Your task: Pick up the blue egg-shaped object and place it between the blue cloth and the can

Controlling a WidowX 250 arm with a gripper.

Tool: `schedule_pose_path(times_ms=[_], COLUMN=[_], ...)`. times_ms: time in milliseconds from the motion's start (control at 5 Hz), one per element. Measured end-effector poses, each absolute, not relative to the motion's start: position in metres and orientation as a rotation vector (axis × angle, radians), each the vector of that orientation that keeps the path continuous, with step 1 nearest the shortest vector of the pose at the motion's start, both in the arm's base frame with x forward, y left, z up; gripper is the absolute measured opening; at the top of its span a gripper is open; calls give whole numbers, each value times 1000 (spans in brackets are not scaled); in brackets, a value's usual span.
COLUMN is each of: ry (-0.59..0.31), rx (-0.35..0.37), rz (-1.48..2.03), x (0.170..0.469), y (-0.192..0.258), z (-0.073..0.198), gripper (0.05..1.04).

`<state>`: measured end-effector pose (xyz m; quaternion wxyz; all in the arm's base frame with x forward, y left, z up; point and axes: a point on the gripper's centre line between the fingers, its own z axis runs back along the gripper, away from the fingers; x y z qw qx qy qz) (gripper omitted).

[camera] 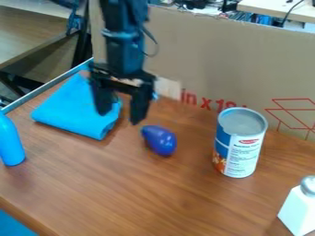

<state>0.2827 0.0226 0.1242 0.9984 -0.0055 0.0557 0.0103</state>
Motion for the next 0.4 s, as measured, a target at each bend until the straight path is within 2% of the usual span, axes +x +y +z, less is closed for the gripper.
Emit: schedule_pose_path(times_ms=[200, 400], ry=[137, 175], rx=[63, 78], rz=[3, 3], x=[244, 220], y=[45, 65], z=[134, 137], gripper=[1000, 1000])
